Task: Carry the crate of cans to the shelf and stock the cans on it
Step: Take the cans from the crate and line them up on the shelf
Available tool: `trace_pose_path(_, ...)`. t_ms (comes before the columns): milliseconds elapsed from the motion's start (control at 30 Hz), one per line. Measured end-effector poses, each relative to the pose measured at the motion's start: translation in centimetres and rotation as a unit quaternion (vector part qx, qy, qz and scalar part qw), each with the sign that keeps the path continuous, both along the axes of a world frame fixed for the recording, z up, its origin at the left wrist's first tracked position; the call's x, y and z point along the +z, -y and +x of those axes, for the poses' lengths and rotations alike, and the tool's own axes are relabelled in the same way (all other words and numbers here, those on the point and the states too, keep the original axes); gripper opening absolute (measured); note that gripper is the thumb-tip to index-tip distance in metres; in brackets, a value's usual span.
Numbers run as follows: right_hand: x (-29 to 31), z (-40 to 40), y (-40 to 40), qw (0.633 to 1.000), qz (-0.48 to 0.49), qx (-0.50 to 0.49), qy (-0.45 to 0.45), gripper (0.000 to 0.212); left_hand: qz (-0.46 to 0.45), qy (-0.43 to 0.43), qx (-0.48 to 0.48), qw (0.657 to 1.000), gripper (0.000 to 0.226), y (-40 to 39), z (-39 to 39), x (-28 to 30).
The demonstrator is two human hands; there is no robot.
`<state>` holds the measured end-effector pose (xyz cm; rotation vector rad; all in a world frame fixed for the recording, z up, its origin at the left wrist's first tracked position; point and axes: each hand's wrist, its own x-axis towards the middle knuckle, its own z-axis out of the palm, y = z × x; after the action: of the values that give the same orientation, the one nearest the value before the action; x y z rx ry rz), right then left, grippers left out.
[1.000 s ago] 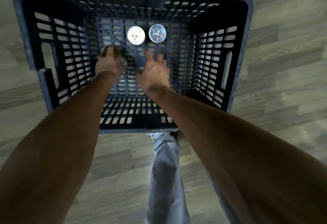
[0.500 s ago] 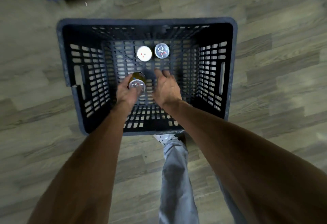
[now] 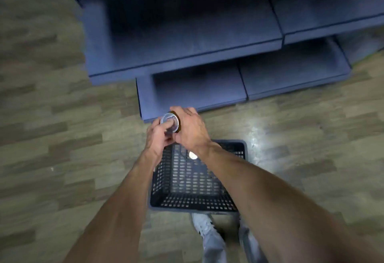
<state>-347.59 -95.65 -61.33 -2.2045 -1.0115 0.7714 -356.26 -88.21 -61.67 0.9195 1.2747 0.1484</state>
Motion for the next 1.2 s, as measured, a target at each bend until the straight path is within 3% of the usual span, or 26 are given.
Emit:
trace_pose_path(100,9.9,2.1,-0.8,0.991,0.037,-0.069,-0.11,0.068,0.075,-0.024,0.018,0.997,0.032,-0.3,1.1,10.0)
trace_pose_path(200,19.6,5.8,-3.3,0.966,0.102,-0.125,-0.204,0.067,0.247,-0.003,0.023,0.969,0.052,-2.2,3.5,19.3)
trace_pose_path(333,31.6,9.9,-6.2,0.928,0.225,-0.18,-0.238,0.054,0.542,-0.087,-0.032,0.836,0.049,-4.9,8.2,30.9)
trace_pose_path(500,42.0,16.0,-7.2,0.889,0.325,-0.232,-0.224,0.042,0.657,-0.016,-0.063,0.751,0.036,-5.4,15.5,39.9)
trace_pose_path(700,44.2,24.1,-8.8,0.874,0.333,-0.281,-0.216,0.07,0.62,0.038,-0.121,0.774,0.042,-7.9,23.6,43.1)
trace_pose_path(933,41.2,31.0,-9.3,0.897,0.305,-0.247,-0.202,0.041,0.573,0.049,-0.083,0.814,0.037,-8.3,29.8,40.1)
trace_pose_path(1033,40.7,33.4,-10.4,0.895,0.309,-0.245,-0.21,0.042,0.563,0.044,-0.062,0.823,0.039,-8.8,32.8,39.5)
trace_pose_path(1200,40.9,36.2,-12.9,0.905,0.314,-0.227,-0.175,0.033,0.601,-0.005,-0.027,0.799,0.037,-9.3,36.6,38.1)
